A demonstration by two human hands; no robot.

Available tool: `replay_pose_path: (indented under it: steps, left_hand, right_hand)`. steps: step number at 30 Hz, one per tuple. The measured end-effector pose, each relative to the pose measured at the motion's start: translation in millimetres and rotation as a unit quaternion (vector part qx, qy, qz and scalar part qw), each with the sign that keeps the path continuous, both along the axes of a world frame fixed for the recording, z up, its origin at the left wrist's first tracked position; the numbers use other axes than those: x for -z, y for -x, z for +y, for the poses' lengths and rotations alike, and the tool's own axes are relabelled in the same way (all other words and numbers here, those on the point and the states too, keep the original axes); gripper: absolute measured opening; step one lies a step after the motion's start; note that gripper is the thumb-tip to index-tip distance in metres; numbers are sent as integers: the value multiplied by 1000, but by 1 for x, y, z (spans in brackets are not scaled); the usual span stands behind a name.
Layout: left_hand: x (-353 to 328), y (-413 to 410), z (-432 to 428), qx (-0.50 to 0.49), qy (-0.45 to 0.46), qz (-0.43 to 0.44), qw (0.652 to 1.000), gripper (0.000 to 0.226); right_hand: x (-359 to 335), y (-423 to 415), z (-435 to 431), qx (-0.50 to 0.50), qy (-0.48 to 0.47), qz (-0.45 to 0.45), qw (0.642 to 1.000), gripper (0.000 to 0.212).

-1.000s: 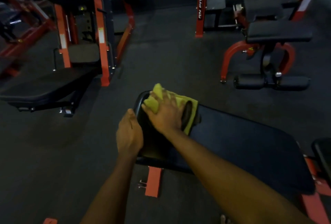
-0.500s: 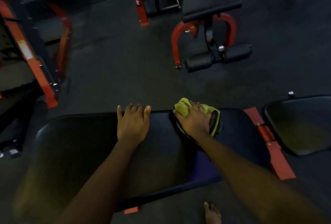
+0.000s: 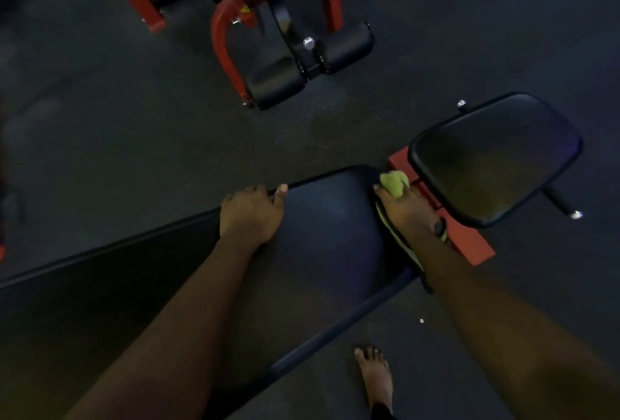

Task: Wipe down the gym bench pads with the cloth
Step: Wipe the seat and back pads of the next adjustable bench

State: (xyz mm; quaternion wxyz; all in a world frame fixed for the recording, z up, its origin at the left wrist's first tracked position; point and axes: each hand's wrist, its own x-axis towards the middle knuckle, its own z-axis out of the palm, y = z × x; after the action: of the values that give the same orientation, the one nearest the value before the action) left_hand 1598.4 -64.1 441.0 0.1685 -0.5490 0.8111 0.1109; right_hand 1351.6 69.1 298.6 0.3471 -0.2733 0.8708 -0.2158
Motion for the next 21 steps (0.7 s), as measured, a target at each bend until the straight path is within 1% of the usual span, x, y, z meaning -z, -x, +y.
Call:
replay_pose_path:
  steps: [2, 4, 6, 8, 9, 11, 14, 16, 18, 19, 20, 21]
  left_hand:
    - [3, 7, -2, 8, 3, -20, 1000, 65]
    - [6, 6, -4, 23, 5, -30, 999, 63]
    - [8, 6, -6, 35, -3, -33, 999, 62]
    - [10, 5, -10, 39, -10, -41, 998, 62]
    - [11, 4, -11, 41, -11, -44, 998, 62]
    - [15, 3, -14, 39, -8, -45, 998, 61]
    - [19, -1, -18, 28, -21, -26, 999, 54]
    - [20, -3, -19, 6, -37, -9, 999, 46]
    - [20, -3, -21, -15, -48, 2, 999, 45]
    - [19, -3, -22, -18, -51, 7, 999, 44]
    - [18, -3, -23, -16, -57, 12, 998, 45]
    - [16, -3, -23, -15, -68, 14, 997, 47]
  right_hand:
    - [9, 3, 50, 73, -25, 1, 997, 78]
    - [12, 0, 76, 133, -44, -25, 990, 84]
    - [18, 7, 71, 135, -88, -11, 987, 88]
    - [23, 16, 41, 120, -140, 38, 982, 93]
    - [23, 18, 21, 103, -146, 66, 982, 93]
    - [23, 20, -27, 56, -122, 98, 986, 90]
    - [16, 22, -94, -8, -84, 90, 992, 91]
    - [7, 14, -127, -90, -57, 92, 990, 94]
    - [1, -1, -139, -207, -11, 102, 973, 94]
    - [0, -6, -136, -249, 13, 102, 963, 92]
    - [2, -6, -130, -264, 37, 95, 959, 89]
    - [4, 1, -124, -254, 50, 77, 963, 85]
